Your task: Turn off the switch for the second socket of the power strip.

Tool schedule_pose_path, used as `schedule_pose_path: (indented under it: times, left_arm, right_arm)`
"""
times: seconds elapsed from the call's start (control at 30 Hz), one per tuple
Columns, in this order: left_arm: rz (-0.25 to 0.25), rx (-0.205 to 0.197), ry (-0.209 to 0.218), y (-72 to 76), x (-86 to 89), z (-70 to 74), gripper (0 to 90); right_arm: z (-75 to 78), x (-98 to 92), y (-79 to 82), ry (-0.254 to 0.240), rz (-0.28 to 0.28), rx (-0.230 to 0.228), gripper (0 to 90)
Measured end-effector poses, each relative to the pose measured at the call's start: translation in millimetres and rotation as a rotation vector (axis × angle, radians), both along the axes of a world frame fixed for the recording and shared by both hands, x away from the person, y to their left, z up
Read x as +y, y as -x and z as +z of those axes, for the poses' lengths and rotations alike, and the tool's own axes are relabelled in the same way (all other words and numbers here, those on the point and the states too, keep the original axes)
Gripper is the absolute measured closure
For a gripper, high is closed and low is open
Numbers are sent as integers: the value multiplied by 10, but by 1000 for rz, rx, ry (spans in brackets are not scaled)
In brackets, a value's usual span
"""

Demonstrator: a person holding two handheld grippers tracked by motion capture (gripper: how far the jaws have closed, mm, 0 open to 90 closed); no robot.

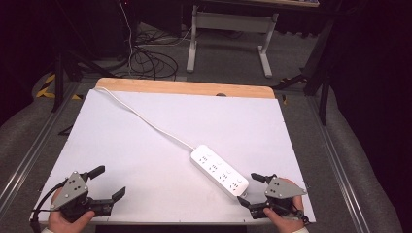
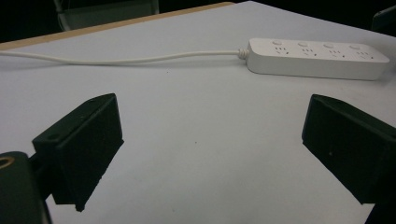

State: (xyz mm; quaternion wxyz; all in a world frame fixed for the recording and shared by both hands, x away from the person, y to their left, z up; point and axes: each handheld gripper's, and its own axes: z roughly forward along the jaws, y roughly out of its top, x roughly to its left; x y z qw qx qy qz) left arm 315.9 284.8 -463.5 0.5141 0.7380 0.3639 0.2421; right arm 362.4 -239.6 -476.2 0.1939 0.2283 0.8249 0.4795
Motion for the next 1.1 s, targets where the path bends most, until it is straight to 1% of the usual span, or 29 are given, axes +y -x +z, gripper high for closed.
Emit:
schedule_pose_path:
  times: [0.17,0.23,0.33,0.4,0.47,0.53,0.6,0.63,0.8,0.9,0.93,0.97,1.0,1.03,1.1]
  left_arm:
    - [13,1,-5,5,4,1,57]
    - [14,-6,-23,7,-5,2,57]
    - [1,-14,-50,14,-22,0,61]
    - [-1,-28,-60,22,-30,4,62]
    - [-1,-26,-53,29,-37,5,62]
    - [-2,-27,-56,25,-27,4,62]
    - [7,-19,-44,27,-20,2,62]
    - [9,-24,-47,23,-12,3,62]
    - [15,-10,-23,13,6,-5,62]
    - [18,-11,-26,12,8,-5,62]
    - [19,-12,-36,16,6,-2,62]
    - [20,-11,-35,21,-2,-2,64]
    - [18,-12,-39,22,-8,-1,64]
    - [17,-18,-52,21,-9,1,65]
    - [18,-15,-52,25,-18,-1,66]
  right_arm:
    - [8,0,8,3,-1,-2,135]
    - [10,1,11,3,1,-4,135]
    - [17,4,10,7,4,-11,135]
    - [21,6,13,10,1,-9,135]
    - [25,5,16,12,0,-11,135]
    - [33,2,16,11,0,-16,135]
    - [42,2,18,8,-3,-13,135]
    - [46,3,17,8,-2,-12,137]
    - [55,8,17,22,-5,-3,157]
    - [79,19,26,22,-1,-7,158]
    - [79,19,26,22,-1,-7,158]
    - [118,35,32,27,5,-11,158]
    - [118,35,32,27,5,-11,158]
    - [141,47,32,30,6,-10,160]
    - [187,70,24,56,1,-17,184]
